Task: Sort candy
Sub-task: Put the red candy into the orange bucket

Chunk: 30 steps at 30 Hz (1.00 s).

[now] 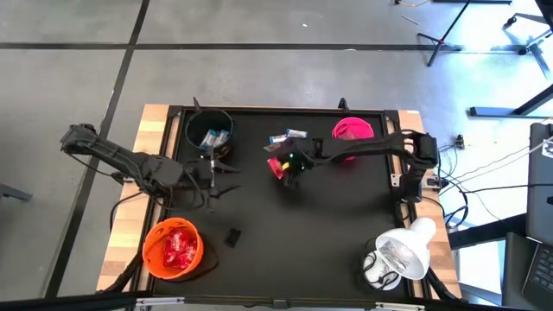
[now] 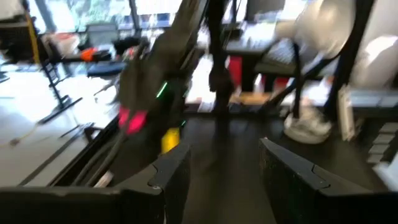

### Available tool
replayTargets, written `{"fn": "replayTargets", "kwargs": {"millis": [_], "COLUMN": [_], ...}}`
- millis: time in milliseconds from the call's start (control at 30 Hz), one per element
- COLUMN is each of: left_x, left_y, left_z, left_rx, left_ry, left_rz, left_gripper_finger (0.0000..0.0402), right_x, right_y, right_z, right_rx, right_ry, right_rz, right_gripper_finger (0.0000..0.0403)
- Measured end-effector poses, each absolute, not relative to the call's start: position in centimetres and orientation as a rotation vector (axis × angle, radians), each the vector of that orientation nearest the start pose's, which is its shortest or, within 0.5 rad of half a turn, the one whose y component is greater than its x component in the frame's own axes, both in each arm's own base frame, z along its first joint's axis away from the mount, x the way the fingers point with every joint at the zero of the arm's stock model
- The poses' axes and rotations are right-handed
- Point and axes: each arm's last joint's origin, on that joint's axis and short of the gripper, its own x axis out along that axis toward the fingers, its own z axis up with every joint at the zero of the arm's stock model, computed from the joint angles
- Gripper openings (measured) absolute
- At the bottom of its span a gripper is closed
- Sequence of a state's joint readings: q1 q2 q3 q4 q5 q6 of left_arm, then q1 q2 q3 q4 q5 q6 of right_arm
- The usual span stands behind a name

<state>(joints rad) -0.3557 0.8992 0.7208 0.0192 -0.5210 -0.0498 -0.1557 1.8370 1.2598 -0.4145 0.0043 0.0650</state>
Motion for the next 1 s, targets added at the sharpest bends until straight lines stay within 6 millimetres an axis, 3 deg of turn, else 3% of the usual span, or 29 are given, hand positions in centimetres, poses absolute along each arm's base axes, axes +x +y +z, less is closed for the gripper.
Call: {"fn": "replayTargets", "kwargs": {"millis": [300, 467, 767, 1000], "left_x": [21.5, 22.8, 23.7, 23.9], "left_y": [-6.2, -7.0, -9.3, -9.6], "left_z": [27.7, 25.8, 24.5, 24.3], "left_rx": [0.212, 0.362, 0.479, 0.493], "left_ry": [0.340, 0.428, 0.434, 0.423], "left_rz": [0.277, 0.230, 0.128, 0.148], "left_gripper_finger": [0.0173, 0.0173, 0.0173, 0.0173], "right_x": [39.0, 39.3, 39.5, 39.7], "right_y": [1.4, 4.0, 4.6, 4.7], "right_z": [25.2, 27.6, 28.6, 28.8], "right_rx": [0.025, 0.015, 0.010, 0.030], "right_ry": [0.881, 0.822, 0.797, 0.762], "right_rz": [0.122, 0.232, 0.246, 0.284], "right_gripper_finger": [0.0001, 0.0001, 0.0000, 0.0000]}}
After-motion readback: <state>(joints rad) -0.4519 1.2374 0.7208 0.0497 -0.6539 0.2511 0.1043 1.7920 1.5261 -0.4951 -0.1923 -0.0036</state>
